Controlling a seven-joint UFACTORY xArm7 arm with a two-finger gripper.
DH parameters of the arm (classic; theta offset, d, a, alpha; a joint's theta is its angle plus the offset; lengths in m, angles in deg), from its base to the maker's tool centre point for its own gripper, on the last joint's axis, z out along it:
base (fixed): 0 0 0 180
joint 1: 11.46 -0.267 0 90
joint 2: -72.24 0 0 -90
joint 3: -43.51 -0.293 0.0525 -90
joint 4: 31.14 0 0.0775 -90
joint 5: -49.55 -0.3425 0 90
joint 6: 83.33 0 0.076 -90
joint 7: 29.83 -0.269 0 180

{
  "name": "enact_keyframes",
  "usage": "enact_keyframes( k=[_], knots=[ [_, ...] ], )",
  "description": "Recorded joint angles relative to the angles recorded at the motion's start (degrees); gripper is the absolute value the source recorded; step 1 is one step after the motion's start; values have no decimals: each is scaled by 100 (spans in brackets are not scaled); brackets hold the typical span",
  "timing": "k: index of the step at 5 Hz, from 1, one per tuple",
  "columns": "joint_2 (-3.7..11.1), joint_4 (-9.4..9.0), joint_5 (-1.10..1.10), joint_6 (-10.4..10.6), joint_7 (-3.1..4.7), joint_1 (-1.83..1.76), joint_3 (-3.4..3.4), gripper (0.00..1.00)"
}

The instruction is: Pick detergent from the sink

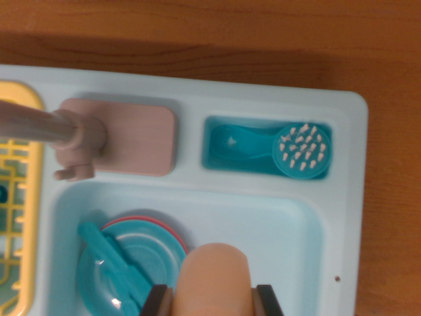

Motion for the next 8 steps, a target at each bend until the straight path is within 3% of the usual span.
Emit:
enact_keyframes(
  k=[1,2,3,4,5,8],
  knots=[
    [-71,165,21,-235,-26,-1,4,100],
    [-71,165,21,-235,-26,-1,4,100],
    [-135,315,41,-448,-49,-3,8,100],
    [-135,315,41,-448,-49,-3,8,100],
    [-192,446,58,-634,-69,-4,11,100],
    [-238,555,72,-788,-86,-4,14,100]
  ],
)
